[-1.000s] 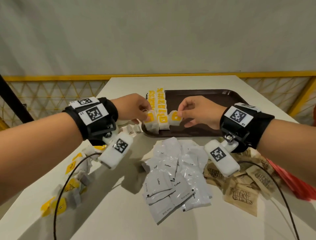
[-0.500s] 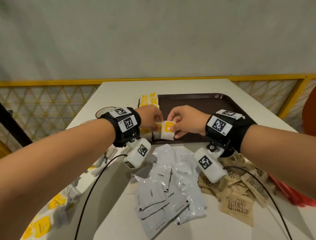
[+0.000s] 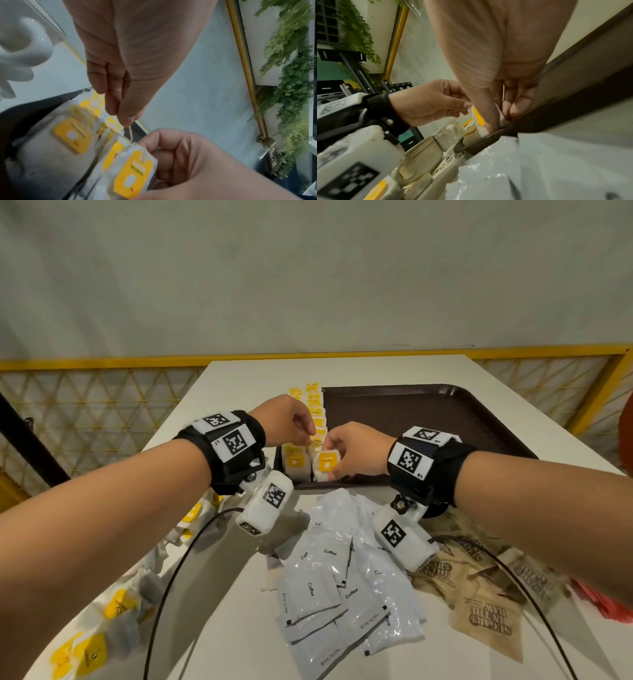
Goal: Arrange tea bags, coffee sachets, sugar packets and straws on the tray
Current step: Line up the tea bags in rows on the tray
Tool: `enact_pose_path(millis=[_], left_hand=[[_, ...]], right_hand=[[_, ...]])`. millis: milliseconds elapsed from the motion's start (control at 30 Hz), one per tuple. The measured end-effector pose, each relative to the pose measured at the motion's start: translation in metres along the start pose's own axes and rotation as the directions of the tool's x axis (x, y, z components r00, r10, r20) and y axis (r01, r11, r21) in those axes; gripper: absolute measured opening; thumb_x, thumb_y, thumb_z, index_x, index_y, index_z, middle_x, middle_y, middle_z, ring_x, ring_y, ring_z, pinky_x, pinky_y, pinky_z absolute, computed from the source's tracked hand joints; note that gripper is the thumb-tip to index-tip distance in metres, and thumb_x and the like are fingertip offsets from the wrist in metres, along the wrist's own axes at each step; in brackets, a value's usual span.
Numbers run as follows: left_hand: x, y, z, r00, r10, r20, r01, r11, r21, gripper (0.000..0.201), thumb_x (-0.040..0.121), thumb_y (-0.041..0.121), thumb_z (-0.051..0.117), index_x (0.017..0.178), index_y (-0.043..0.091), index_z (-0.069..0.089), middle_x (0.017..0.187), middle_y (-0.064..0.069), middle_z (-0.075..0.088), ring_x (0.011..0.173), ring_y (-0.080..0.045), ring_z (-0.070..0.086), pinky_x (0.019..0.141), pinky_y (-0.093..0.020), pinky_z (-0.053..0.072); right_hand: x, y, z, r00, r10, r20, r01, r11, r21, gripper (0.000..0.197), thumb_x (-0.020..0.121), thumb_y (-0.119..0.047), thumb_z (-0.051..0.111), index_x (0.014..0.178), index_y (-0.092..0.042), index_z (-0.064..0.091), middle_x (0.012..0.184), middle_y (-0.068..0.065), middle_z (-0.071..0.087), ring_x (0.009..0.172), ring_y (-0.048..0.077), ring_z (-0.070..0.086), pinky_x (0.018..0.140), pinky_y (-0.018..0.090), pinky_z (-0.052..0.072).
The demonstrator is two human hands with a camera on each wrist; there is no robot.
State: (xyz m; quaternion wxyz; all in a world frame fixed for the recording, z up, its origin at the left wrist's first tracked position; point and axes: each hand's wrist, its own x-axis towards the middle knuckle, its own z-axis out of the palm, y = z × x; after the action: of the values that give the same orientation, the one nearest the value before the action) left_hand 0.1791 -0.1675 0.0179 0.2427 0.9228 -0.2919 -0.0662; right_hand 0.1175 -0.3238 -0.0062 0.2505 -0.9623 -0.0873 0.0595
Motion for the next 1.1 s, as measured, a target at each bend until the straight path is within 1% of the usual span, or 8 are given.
enact_pose_path(millis=[167, 333, 467, 567, 700, 833, 967, 1100], left_hand=[[-0.007, -0.001, -0.003, 0.999, -0.046, 0.022, 0.046, 0.999, -0.005, 0.01, 0.084, 0.019, 0.071, 0.087, 0.01, 0.07, 0.071, 0.006, 0.06, 0.065, -0.008, 0.055, 0.062, -0.016, 0.044], [-0.009, -0.001, 0.009, 0.995, -0.07, 0.072, 0.066, 0.996, 0.061, 0.023, 0.083, 0.037, 0.07, 0.091, 0.015, 0.072, 0.079, 0.007, 0.064, 0.071, -0.005, 0.054, 0.066, -0.018, 0.044], [-0.004, 0.0, 0.019, 0.993, -0.074, 0.087, 0.059, 0.984, 0.168, 0.021, 0.088, 0.031, 0.066, 0.093, 0.011, 0.071, 0.08, 0.005, 0.06, 0.071, -0.007, 0.051, 0.063, -0.018, 0.041], [0.001, 0.002, 0.019, 0.989, -0.102, 0.105, 0.082, 0.98, 0.18, 0.014, 0.087, 0.029, 0.067, 0.085, 0.015, 0.069, 0.08, 0.006, 0.06, 0.071, -0.006, 0.051, 0.064, -0.021, 0.041], [0.003, 0.003, 0.023, 0.985, -0.146, 0.095, 0.114, 0.954, 0.277, 0.022, 0.076, 0.034, 0.077, 0.076, 0.02, 0.06, 0.079, 0.004, 0.059, 0.079, -0.014, 0.055, 0.069, -0.026, 0.043], [0.001, 0.0, 0.024, 0.99, -0.142, 0.013, 0.133, 0.954, 0.27, 0.034, 0.07, 0.037, 0.08, 0.085, 0.02, 0.054, 0.085, 0.005, 0.055, 0.081, -0.015, 0.051, 0.068, -0.026, 0.041], [-0.004, -0.002, 0.015, 0.997, -0.08, 0.001, 0.079, 0.986, 0.148, 0.018, 0.078, 0.027, 0.076, 0.087, 0.015, 0.067, 0.075, 0.012, 0.051, 0.073, -0.009, 0.049, 0.062, -0.022, 0.038], [-0.01, -0.001, 0.016, 0.995, -0.078, 0.055, 0.069, 0.985, 0.155, 0.016, 0.074, 0.029, 0.079, 0.079, 0.019, 0.069, 0.071, 0.011, 0.055, 0.065, -0.004, 0.049, 0.057, -0.021, 0.036]], right_hand=[[0.006, -0.002, 0.005, 0.999, -0.004, -0.032, 0.002, 0.998, -0.057, 0.041, 0.072, -0.02, 0.083, 0.107, -0.013, 0.062, 0.094, -0.004, 0.052, 0.082, 0.013, 0.051, 0.064, 0.023, 0.041], [0.007, 0.003, 0.004, 0.996, 0.054, -0.068, -0.05, 0.997, 0.055, 0.039, 0.065, -0.017, 0.087, 0.092, -0.013, 0.059, 0.077, -0.006, 0.053, 0.071, 0.014, 0.052, 0.062, 0.026, 0.044], [0.001, 0.009, -0.003, 0.994, 0.106, -0.038, -0.095, 0.97, 0.224, 0.032, 0.069, -0.007, 0.084, 0.085, -0.009, 0.057, 0.074, 0.003, 0.063, 0.061, 0.015, 0.061, 0.056, 0.024, 0.052], [-0.002, 0.013, -0.004, 0.994, 0.109, 0.03, -0.113, 0.957, 0.269, 0.021, 0.075, -0.005, 0.079, 0.08, -0.008, 0.059, 0.074, 0.009, 0.067, 0.06, 0.02, 0.063, 0.065, 0.028, 0.053], [-0.002, 0.013, -0.001, 0.991, 0.107, 0.076, -0.123, 0.963, 0.241, 0.005, 0.082, -0.01, 0.073, 0.08, -0.009, 0.069, 0.074, 0.003, 0.066, 0.048, 0.003, 0.056, 0.058, 0.019, 0.05], [-0.003, 0.014, -0.005, 0.988, 0.101, 0.121, -0.131, 0.952, 0.275, 0.001, 0.084, -0.007, 0.07, 0.084, -0.007, 0.071, 0.073, 0.002, 0.065, 0.047, 0.002, 0.056, 0.057, 0.018, 0.051], [-0.004, 0.017, -0.006, 0.986, 0.105, 0.131, -0.145, 0.924, 0.354, 0.01, 0.084, 0.0, 0.069, 0.092, -0.005, 0.071, 0.079, 0.006, 0.067, 0.068, 0.012, 0.065, 0.071, 0.024, 0.058], [-0.004, 0.014, -0.002, 0.986, 0.093, 0.141, -0.134, 0.936, 0.324, 0.026, 0.086, 0.006, 0.06, 0.079, -0.016, 0.072, 0.069, -0.002, 0.065, 0.067, 0.012, 0.061, 0.061, 0.019, 0.052]])
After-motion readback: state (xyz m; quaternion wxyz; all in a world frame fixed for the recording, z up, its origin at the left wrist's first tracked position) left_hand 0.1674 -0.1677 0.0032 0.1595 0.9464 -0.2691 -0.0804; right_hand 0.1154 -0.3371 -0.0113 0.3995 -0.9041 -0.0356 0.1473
